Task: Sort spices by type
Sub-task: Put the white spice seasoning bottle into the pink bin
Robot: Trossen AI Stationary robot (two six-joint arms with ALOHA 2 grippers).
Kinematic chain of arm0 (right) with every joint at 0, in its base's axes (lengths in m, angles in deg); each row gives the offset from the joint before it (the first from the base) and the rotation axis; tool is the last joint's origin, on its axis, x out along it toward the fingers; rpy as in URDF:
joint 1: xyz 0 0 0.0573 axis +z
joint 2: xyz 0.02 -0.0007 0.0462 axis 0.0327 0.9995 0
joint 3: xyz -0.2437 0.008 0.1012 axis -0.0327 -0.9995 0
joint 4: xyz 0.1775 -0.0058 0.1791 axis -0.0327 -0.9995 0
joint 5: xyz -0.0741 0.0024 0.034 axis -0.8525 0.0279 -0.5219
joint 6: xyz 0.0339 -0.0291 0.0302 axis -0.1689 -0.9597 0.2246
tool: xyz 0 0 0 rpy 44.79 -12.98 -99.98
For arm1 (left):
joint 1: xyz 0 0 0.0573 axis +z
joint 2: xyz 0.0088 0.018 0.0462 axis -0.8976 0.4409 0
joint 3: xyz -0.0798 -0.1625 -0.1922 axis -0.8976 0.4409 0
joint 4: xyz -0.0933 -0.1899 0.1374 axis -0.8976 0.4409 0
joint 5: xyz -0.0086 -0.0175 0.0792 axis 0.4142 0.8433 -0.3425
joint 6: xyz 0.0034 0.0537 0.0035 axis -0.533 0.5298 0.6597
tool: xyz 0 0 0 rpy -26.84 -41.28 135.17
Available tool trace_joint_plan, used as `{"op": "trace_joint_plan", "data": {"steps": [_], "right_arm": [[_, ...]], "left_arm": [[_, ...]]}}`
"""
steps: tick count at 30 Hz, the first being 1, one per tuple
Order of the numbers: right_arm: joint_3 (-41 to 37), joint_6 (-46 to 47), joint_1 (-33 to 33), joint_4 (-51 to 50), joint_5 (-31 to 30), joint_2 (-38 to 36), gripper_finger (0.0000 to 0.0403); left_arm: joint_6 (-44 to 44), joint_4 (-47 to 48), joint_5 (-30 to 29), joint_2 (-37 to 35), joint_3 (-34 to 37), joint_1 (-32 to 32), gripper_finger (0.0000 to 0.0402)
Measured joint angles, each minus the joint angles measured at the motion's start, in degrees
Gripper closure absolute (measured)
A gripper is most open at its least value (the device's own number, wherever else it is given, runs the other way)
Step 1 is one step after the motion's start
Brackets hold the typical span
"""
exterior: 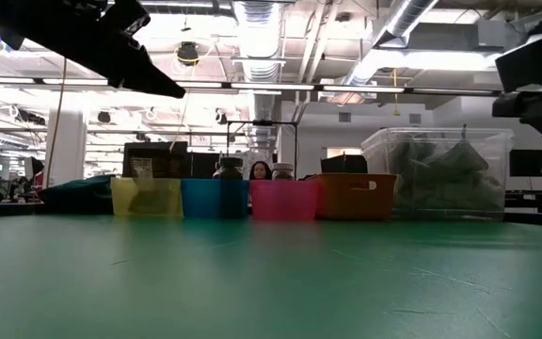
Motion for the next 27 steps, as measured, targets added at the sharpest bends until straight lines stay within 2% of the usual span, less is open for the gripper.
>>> {"op": "trace_joint_plan", "data": {"steps": [2,7,11,15,18,20,24,27], "right_arm": [[0.13,-1.28,-1.01,-0.69,0.34,-0.04,0.0181],[2.55,-9.04,-5.69,-0.27,-0.14,0.02,0.0181],[5.97,-16.76,-13.27,1.83,-0.53,0.04,0.0181],[9.87,-25.44,-21.62,3.68,-2.68,0.04,0.0181],[12.67,-33.33,-27.59,8.89,-7.42,0.04,0.0181],[14.52,-38.35,-31.39,13.64,-7.97,0.04,0.0181],[17.58,-42.96,-37.78,22.21,-6.94,0.14,0.0181],[20.38,-45.40,-41.44,22.99,-4.24,1.92,0.0181]], "left_arm": [[0.52,-0.22,-0.02,0.00,0.00,0.00,0.0189],[0.81,-6.18,-0.11,0.02,0.00,0.00,0.0189],[3.20,-11.50,-0.12,0.02,0.00,0.00,0.0189],[10.68,-16.87,-0.14,0.02,0.00,0.09,0.0189],[16.45,-22.46,-0.15,0.02,0.00,1.30,0.0189],[17.77,-25.29,-0.30,-0.01,0.00,2.52,0.0189],[16.38,-25.41,-0.33,-0.02,0.00,4.55,0.0189],[14.99,-21.94,-0.31,-0.03,0.00,5.55,0.0189]]}}
